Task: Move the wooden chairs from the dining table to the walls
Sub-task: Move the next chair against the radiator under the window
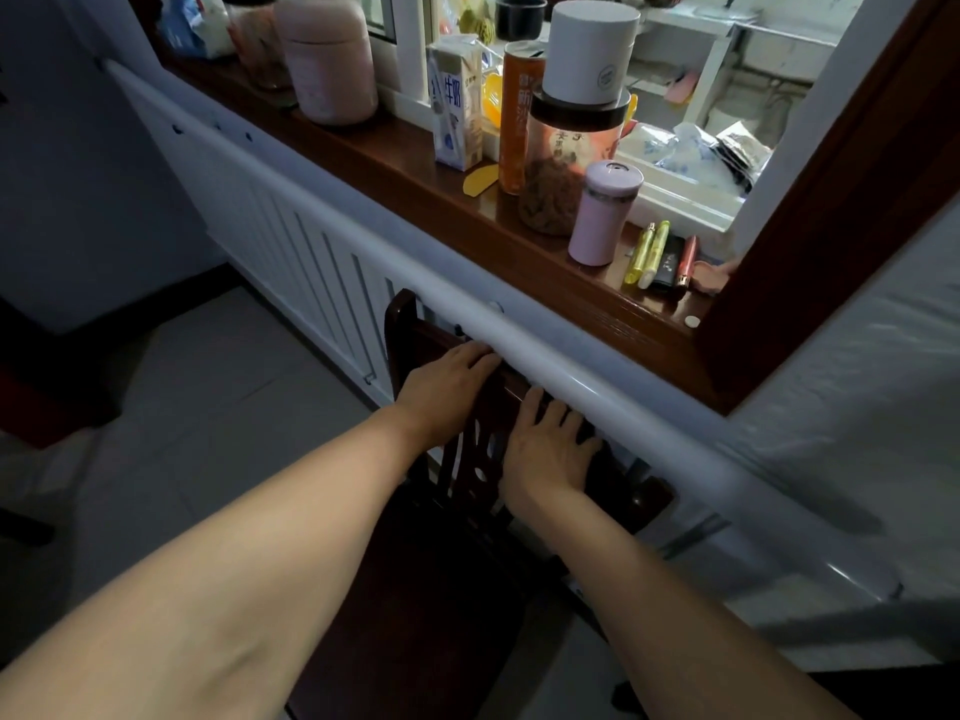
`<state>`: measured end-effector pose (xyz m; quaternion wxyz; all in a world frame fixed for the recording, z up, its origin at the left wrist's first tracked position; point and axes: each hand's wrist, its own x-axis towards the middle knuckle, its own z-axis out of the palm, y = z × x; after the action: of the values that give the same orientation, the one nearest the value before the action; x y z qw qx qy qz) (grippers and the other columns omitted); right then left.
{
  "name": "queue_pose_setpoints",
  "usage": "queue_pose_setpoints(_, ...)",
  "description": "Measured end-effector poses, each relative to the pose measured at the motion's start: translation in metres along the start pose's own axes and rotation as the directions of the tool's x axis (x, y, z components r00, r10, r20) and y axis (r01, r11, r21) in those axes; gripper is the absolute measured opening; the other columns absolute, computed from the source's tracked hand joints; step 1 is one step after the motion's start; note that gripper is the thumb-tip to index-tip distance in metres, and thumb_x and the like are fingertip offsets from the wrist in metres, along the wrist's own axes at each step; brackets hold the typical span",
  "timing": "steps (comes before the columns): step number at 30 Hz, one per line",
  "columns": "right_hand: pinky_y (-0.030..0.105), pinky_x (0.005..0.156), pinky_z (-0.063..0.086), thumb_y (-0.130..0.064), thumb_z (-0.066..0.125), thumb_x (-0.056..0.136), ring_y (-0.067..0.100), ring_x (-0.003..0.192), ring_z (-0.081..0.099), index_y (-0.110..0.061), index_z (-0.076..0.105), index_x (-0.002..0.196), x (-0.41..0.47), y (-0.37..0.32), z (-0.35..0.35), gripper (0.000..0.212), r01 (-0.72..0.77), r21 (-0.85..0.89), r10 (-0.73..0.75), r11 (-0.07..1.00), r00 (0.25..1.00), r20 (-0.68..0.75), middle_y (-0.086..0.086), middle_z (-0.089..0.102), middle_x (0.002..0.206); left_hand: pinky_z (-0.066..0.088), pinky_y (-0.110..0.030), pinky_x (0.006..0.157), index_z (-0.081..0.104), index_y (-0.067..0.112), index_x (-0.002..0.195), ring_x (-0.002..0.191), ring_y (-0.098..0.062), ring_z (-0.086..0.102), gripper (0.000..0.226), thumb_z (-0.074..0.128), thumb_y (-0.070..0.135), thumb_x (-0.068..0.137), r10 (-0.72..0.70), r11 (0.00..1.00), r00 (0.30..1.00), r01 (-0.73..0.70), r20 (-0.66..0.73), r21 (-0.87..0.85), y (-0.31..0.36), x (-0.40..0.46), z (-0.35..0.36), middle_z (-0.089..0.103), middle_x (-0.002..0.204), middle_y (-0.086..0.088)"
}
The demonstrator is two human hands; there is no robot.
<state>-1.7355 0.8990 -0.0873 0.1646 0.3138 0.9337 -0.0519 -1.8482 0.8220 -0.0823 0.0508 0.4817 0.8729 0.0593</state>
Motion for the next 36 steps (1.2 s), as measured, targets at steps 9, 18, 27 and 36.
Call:
queue_pose_setpoints(9,0.06,0.112,0.024,-0.038,0.067,0.085,0.041,0.14,0.02,-0.001,-0.006,0.15,-0.012,-0.001,0.001,0.104,-0.025,0.038,0.022,0.999,0.998,0.058,0.024,0.013,0.154,0.045,-0.036,0.102,0.028,0.015,0.148,0.142,-0.021,0.029,0.055,0.047,0.013,0.096,-0.019,0.998,1.0,0.018,0.017,0.06,0.015,-0.002,-0.004,0.025,0.157,-0.006)
queue_pose_setpoints(18,0.057,0.115,0.019,-0.044,0.073,0.077,0.04,0.142,0.014,-0.002,-0.01,0.15,-0.016,0.002,-0.002,0.118,0.016,0.057,-0.021,0.998,0.994,0.103,0.023,0.008,0.156,0.046,-0.039,0.102,0.026,0.016,0.149,0.144,-0.022,0.025,0.059,0.05,0.014,0.095,-0.077,0.995,0.994,0.071,0.075,0.076,0.019,-0.003,-0.005,0.024,0.157,-0.006)
queue_pose_setpoints(27,0.049,0.119,0.008,-0.04,0.07,0.081,0.037,0.147,-0.002,-0.012,-0.007,0.153,-0.019,-0.007,-0.007,0.109,0.107,0.076,-0.112,0.991,0.992,0.058,0.021,-0.006,0.158,0.033,-0.045,0.111,0.003,0.032,0.152,0.15,-0.024,0.005,0.088,0.06,0.011,0.09,-0.152,0.982,0.947,0.113,0.283,0.151,0.003,-0.023,-0.009,-0.003,0.163,0.0)
queue_pose_setpoints(36,0.047,0.118,0.014,-0.033,0.064,0.083,0.037,0.146,0.003,-0.013,0.002,0.153,-0.044,-0.07,0.002,0.096,0.283,0.041,-0.281,0.958,0.958,-0.053,0.021,0.001,0.157,0.024,-0.045,0.118,0.004,0.028,0.153,0.15,-0.023,0.006,0.086,0.061,0.021,0.089,-0.264,0.964,0.919,0.237,0.295,0.124,-0.052,-0.098,-0.032,0.001,0.163,-0.003)
